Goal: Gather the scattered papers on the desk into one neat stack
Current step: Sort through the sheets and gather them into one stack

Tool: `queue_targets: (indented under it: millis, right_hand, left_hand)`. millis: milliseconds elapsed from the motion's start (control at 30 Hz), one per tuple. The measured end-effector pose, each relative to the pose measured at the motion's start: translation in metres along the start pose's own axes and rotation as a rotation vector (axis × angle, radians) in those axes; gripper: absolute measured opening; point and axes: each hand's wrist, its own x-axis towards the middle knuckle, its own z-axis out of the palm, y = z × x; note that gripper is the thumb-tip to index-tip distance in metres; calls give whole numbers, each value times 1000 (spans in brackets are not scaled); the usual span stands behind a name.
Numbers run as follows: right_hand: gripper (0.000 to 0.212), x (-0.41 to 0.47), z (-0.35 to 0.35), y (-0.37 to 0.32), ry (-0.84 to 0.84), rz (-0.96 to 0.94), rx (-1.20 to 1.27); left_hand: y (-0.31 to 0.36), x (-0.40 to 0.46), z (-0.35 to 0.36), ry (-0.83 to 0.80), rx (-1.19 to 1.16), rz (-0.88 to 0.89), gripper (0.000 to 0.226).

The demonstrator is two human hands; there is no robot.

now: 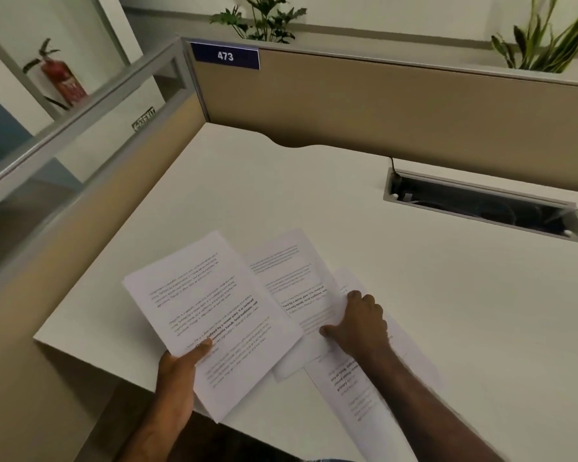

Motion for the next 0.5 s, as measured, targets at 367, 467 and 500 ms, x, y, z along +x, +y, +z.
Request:
queue_targets:
  millis: [367, 467, 500]
  right_hand:
    - [20, 16, -36, 14, 62, -43, 257]
    - [16, 13, -58, 23, 180, -94, 424]
    - [15, 11, -65, 26, 219, -109, 474]
  left_hand:
    - [-7, 13, -9, -4, 0, -47, 43]
    - [-9, 17, -6, -3, 3, -54, 41]
    - [-10, 18, -6, -7, -3, -56, 42]
